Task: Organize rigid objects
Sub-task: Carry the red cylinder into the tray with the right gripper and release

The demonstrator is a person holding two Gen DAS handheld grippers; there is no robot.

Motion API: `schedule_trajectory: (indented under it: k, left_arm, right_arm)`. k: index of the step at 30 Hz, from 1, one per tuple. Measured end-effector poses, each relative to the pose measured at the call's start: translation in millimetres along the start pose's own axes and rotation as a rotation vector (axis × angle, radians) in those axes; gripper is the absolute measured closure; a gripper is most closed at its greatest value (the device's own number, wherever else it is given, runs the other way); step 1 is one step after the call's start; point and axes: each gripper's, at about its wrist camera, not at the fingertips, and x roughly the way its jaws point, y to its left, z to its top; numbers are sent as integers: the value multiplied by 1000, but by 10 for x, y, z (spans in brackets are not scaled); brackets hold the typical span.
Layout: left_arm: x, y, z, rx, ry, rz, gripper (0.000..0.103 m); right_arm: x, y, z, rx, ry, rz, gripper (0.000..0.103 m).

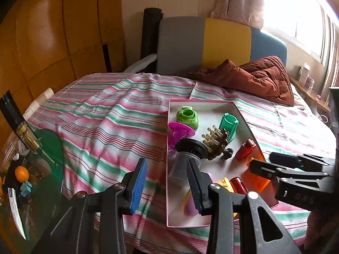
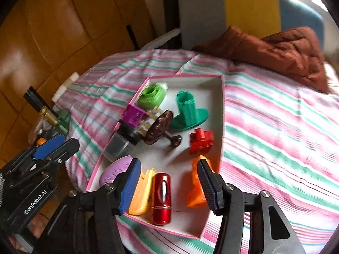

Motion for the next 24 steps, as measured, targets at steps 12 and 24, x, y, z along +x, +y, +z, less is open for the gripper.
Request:
schedule_trajectory:
  k: [12, 24]
  left_arm:
    - [-97, -94, -78, 8, 6, -30, 65]
    - [-169, -35, -73, -11, -32, -23, 66]
  right_arm:
    - [-344, 95, -224, 5, -152, -197, 31]
    - [-313, 141, -320, 3, -139, -207, 30]
